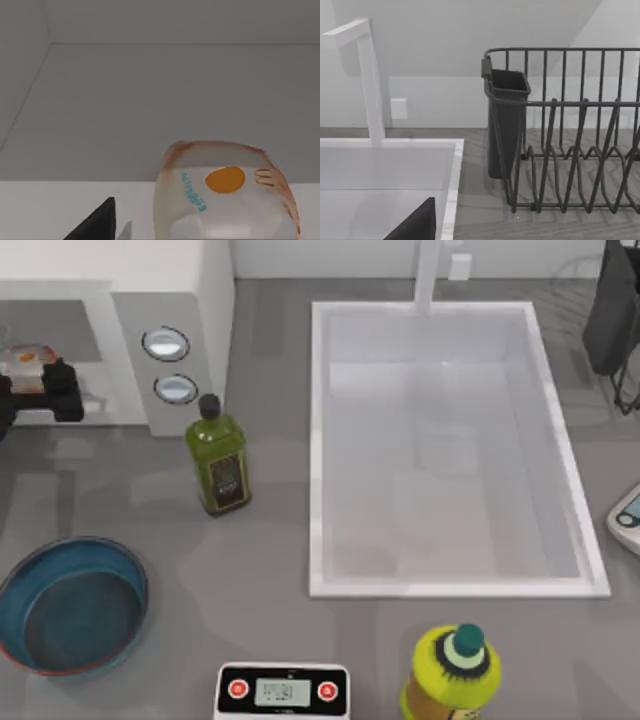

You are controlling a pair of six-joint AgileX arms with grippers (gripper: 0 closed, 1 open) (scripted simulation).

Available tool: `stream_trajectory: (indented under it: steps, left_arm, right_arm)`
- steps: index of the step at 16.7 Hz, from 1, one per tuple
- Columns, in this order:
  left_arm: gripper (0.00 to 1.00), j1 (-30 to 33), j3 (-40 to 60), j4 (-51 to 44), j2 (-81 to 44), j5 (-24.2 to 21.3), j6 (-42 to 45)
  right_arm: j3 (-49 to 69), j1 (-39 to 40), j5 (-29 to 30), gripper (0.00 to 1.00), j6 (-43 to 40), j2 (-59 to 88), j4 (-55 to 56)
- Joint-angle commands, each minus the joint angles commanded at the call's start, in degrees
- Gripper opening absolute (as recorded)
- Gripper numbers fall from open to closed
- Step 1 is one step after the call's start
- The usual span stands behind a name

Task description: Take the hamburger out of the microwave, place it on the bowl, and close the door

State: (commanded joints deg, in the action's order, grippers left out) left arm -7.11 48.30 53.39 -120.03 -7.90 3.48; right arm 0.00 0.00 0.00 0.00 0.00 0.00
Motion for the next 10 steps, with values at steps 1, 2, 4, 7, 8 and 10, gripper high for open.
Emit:
stream_trajectory:
  steps: [1,2,4,7,8,10]
  left_arm:
    - [1.00,-0.1,1.9,1.9,-4.3,-0.3,0.1]
    - [1.00,-0.2,3.6,3.7,-8.2,-0.6,0.1]
    - [1.00,-0.3,6.7,6.7,-14.9,-1.0,0.2]
    - [1.00,-0.2,9.7,9.6,-21.2,-1.3,0.2]
    - [1.00,-0.1,10.2,10.1,-22.2,-1.3,0.2]
    - [1.00,-0.1,10.4,10.3,-22.6,-1.4,0.2]
  right_arm:
    - [0.0,0.0,0.0,1.00,0.0,0.0,0.0]
    - [0.0,0.0,0.0,1.00,0.0,0.0,0.0]
    - [0.0,0.0,0.0,1.00,0.0,0.0,0.0]
    - [0.0,0.0,0.0,1.00,0.0,0.0,0.0]
    - [0.0,0.0,0.0,1.00,0.0,0.0,0.0]
    - [0.0,0.0,0.0,1.00,0.0,0.0,0.0]
